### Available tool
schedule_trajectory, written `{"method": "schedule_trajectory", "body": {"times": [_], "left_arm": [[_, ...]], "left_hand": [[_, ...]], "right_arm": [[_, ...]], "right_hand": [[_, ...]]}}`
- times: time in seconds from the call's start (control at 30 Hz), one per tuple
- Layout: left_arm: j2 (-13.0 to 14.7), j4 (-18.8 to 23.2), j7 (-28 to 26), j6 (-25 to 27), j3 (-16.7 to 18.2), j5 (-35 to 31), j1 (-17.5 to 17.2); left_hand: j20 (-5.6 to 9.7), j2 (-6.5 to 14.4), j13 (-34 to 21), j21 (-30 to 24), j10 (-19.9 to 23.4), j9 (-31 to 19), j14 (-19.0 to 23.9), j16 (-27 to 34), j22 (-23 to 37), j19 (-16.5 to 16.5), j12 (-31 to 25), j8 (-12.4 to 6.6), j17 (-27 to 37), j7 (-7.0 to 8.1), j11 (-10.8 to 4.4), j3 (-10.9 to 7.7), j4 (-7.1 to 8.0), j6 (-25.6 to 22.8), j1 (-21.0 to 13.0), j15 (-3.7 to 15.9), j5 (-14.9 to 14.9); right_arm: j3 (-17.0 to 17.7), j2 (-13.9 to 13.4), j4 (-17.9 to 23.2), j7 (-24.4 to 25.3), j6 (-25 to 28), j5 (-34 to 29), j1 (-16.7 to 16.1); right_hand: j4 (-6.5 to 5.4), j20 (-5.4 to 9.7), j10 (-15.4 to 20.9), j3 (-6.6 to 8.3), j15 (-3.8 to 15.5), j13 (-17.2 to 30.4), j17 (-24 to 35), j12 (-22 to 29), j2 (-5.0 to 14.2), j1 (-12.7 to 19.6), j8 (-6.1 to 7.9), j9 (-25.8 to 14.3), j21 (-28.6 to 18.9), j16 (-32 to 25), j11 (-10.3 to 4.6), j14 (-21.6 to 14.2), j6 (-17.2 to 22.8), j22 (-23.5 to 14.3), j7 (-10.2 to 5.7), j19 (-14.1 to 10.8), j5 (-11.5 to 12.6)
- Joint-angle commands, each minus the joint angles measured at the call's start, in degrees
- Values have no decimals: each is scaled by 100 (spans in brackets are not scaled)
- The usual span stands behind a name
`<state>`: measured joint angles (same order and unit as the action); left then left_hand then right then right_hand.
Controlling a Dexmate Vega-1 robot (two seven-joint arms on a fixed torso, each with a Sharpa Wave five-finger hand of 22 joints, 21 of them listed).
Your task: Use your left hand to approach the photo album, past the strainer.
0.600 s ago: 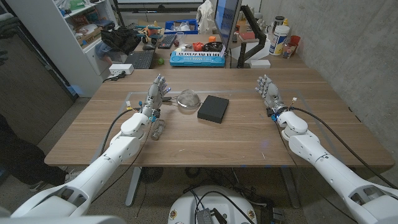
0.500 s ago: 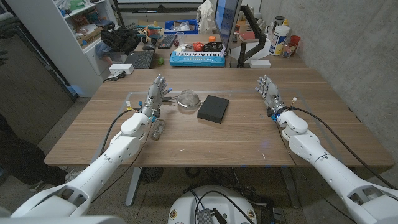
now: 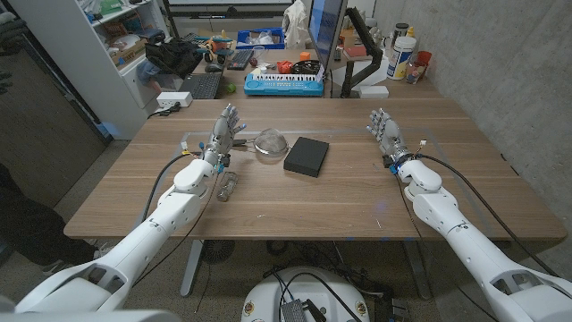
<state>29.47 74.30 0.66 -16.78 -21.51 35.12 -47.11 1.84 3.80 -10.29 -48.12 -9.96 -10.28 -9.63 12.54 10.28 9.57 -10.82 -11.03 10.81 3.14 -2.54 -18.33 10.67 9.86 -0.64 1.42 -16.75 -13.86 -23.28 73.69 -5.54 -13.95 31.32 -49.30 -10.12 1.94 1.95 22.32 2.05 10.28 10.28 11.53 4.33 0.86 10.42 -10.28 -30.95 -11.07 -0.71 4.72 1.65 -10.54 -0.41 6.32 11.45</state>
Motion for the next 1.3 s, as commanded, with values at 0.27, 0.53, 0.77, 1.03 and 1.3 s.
{"method": "schedule_trajectory", "body": {"times": [0.27, 0.53, 0.77, 1.03, 1.3], "left_arm": [[151, 97, -166, -102, -54, -364, 90], [233, 109, -188, -145, -104, -580, 175], [253, 82, -174, -186, -123, -667, 244], [322, 99, -192, -223, -143, -821, 309], [367, 98, -170, -253, -163, -932, 399]], "left_hand": [[104, 519, -24, -11, -783, -22, -1007, 59, 23, 1011, -34, -30, 23, 78, 32, 1, -25, 790, -34, -55, -28], [77, 519, -24, -5, -773, -24, -995, 61, 22, 999, -33, -27, 24, 89, 53, 2, -31, 776, -46, -63, -32], [62, 516, -24, 4, -763, -26, -983, 63, 20, 990, -33, -25, 25, 99, 74, 5, -36, 762, -57, -85, -35], [61, 513, -25, 13, -755, -27, -972, 63, 19, 972, -30, -25, 25, 106, 80, 9, -40, 739, -68, -86, -39], [54, 511, -25, 24, -739, -28, -965, 62, 18, 963, -31, -23, 26, 105, 79, 11, -43, 724, -77, -87, -42]], "right_arm": [[383, 372, -45, -273, 181, -441, -47], [457, 459, -58, -302, 198, -532, -47], [500, 512, -60, -322, 202, -590, -43], [526, 558, -66, -336, 200, -645, -30], [532, 603, -96, -355, 189, -681, -11]], "right_hand": [[20, 485, 85, 16, 54, 15, 27, 41, 603, 42, 43, -17, -12, -20, 16, 20, 62, -7, -8, 17, 40], [19, 476, 92, 12, 55, 15, 27, 43, 602, 41, 44, -17, -6, -20, 16, 19, 67, -8, -3, 14, 40], [22, 472, 96, 9, 48, 16, 26, 43, 601, 43, 44, -17, 0, -20, 24, 19, 69, -8, -5, 12, 40], [31, 464, 99, 1, 29, 16, 23, 43, 589, 48, 43, -17, 7, -20, 29, 12, 72, -7, -4, 8, 38], [32, 461, 110, -4, 25, 16, 22, 46, 588, 49, 42, -17, 14, -18, 25, 14, 72, -7, -14, 5, 37]]}}
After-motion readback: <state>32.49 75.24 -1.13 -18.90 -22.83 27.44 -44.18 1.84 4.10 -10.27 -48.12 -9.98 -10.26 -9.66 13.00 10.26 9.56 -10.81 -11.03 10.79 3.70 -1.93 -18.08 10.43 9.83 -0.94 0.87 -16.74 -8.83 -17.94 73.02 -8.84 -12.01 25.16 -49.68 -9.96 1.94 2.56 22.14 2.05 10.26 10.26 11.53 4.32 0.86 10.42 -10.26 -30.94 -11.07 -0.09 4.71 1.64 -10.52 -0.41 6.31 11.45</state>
